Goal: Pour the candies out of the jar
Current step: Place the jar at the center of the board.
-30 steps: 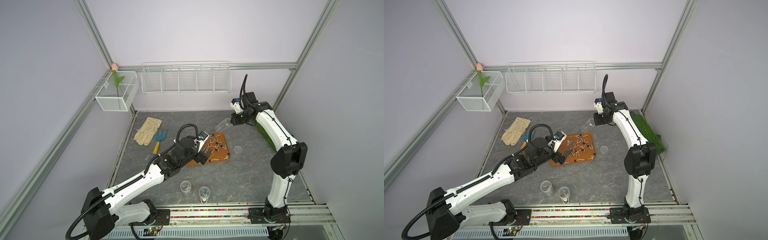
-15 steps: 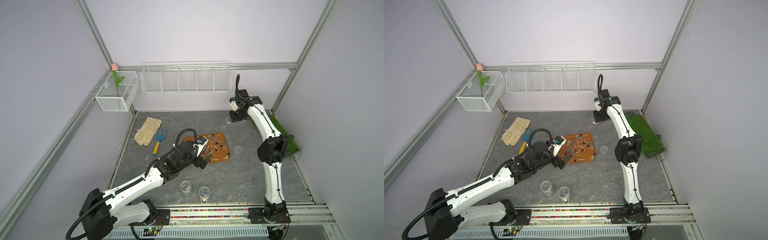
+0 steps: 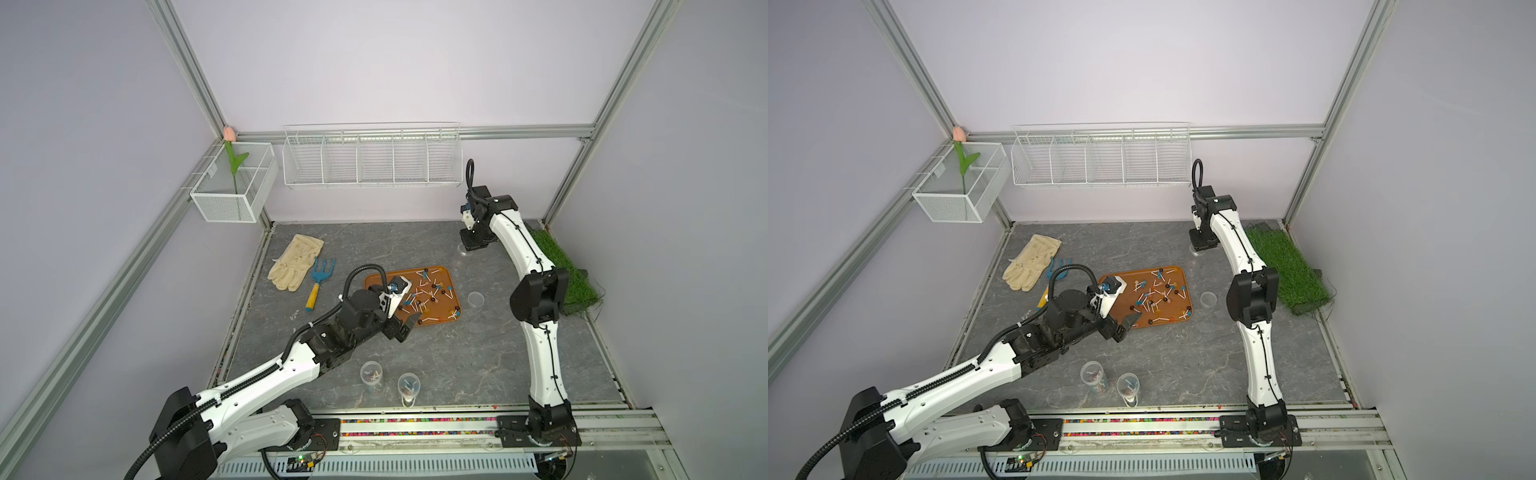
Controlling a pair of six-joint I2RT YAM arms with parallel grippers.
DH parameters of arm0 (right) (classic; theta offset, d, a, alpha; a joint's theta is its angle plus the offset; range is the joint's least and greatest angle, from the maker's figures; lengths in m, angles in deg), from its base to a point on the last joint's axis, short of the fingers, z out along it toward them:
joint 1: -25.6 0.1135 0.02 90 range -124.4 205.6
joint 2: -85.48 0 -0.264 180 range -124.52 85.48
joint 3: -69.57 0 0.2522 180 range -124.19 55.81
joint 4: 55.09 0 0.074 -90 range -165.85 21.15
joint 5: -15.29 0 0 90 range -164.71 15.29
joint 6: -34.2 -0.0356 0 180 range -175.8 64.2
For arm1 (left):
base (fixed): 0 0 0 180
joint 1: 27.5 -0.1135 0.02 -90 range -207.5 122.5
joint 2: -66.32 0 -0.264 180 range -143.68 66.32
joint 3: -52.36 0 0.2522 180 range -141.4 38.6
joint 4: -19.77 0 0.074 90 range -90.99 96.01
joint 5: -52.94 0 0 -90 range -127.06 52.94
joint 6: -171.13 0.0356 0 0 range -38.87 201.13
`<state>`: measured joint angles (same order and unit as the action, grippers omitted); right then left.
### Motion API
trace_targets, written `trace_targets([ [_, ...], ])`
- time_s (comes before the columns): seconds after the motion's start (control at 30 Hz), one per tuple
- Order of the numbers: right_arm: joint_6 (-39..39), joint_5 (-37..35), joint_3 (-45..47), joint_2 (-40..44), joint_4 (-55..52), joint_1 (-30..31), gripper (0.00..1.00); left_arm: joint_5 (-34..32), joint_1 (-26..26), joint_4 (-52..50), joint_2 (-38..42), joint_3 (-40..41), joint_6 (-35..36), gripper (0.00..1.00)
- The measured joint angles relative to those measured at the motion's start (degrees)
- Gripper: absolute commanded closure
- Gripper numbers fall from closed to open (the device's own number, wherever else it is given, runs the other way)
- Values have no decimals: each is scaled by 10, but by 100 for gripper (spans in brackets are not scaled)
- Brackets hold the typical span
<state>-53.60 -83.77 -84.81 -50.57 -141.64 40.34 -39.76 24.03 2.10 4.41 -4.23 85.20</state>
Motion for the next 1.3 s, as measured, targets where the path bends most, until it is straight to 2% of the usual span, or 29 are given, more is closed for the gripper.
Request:
trace_targets([
  [0.4,0,-4,0,-7,-3,0,90,0,0,-1,-5,0,0,0],
  [0.63,-2,-6,0,-15,-3,0,77,0,0,-1,-10,0,0,0],
  [1.03,-7,-6,0,-15,-2,1,61,-1,0,-6,-13,0,0,1],
  [1.3,-6,-8,0,31,7,1,56,-46,0,-17,-33,-12,-8,0],
])
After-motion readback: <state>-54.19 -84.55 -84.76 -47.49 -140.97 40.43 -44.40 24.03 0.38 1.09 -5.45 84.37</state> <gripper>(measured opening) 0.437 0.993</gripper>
